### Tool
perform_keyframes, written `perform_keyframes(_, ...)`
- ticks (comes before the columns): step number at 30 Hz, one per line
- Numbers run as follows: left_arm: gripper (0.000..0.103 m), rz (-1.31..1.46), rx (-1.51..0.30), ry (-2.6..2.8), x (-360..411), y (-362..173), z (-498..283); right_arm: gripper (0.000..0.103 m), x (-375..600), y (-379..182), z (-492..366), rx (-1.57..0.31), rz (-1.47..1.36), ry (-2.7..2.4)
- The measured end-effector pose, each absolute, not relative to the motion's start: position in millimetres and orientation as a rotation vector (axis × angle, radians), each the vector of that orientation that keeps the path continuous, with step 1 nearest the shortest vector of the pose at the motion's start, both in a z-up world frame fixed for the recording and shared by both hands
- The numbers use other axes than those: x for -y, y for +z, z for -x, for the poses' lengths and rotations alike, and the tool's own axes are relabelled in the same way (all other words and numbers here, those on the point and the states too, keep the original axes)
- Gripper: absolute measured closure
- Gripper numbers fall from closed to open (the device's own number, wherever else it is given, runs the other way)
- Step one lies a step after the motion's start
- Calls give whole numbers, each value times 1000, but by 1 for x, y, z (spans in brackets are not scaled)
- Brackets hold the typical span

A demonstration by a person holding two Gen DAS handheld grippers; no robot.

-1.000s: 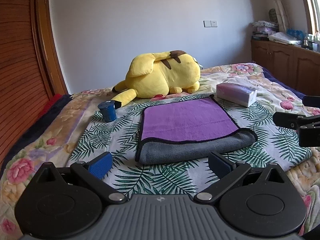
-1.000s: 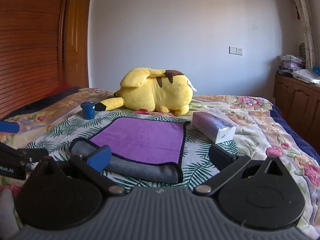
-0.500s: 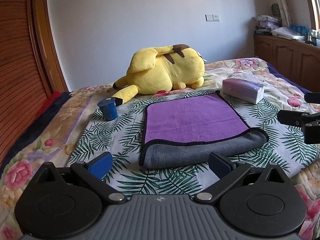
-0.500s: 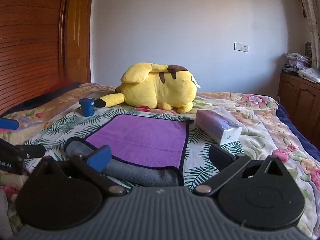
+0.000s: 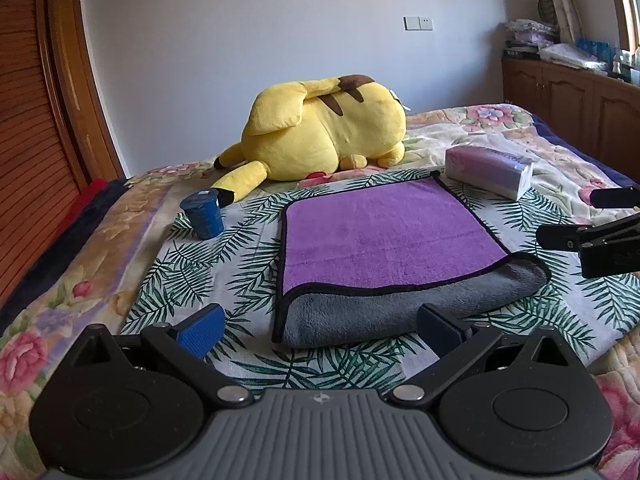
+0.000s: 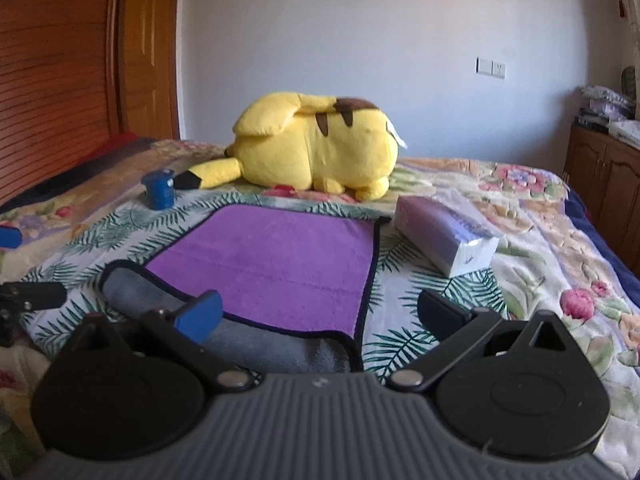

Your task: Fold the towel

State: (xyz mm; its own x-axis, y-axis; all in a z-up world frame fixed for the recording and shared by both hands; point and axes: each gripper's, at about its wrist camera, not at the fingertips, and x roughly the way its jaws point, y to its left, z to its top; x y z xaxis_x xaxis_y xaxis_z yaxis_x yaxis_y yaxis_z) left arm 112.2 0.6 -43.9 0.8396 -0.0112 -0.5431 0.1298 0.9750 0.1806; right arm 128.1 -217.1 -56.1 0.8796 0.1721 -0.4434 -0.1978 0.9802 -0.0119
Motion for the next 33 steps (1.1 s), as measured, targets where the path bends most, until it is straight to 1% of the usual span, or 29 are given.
perform_keyframes(18, 1, -171, -648, -105, -11, -65, -159, 1, 224, -85, -175, -613, 19, 191)
perform_keyframes(20, 1, -161, -657, -108, -13, -67, -164, 5, 224, -87, -178, -624, 13, 201)
perform_keyframes(21, 1, -158, -661, -108, -14, -68, -166, 13, 224, -88, -179, -631, 10, 204)
perform_keyframes(22, 1, -156, -665, -102, -15, -70, -169, 16, 223, -89, -181, -642, 7, 210)
perform_keyframes(24, 3, -153, -672, -95, -17, -72, -173, 16, 223, -91, -183, -649, 5, 224)
perform_keyframes(25, 3, -149, -676, -96, -18, -74, -176, 19, 222, -92, -184, -653, 7, 229)
perform_keyframes(26, 4, -146, -679, -95, -19, -75, -178, 23, 222, -93, -185, -658, 7, 234)
perform_keyframes(29, 8, -134, -686, -100, -22, -77, -184, 29, 222, -94, -187, -674, -2, 246)
perform_keyframes(30, 10, -129, -688, -105, -23, -78, -186, 30, 223, -95, -189, -678, -3, 248)
perform_keyframes(33, 12, -125, -690, -117, -26, -81, -190, 34, 225, -97, -191, -692, -9, 247)
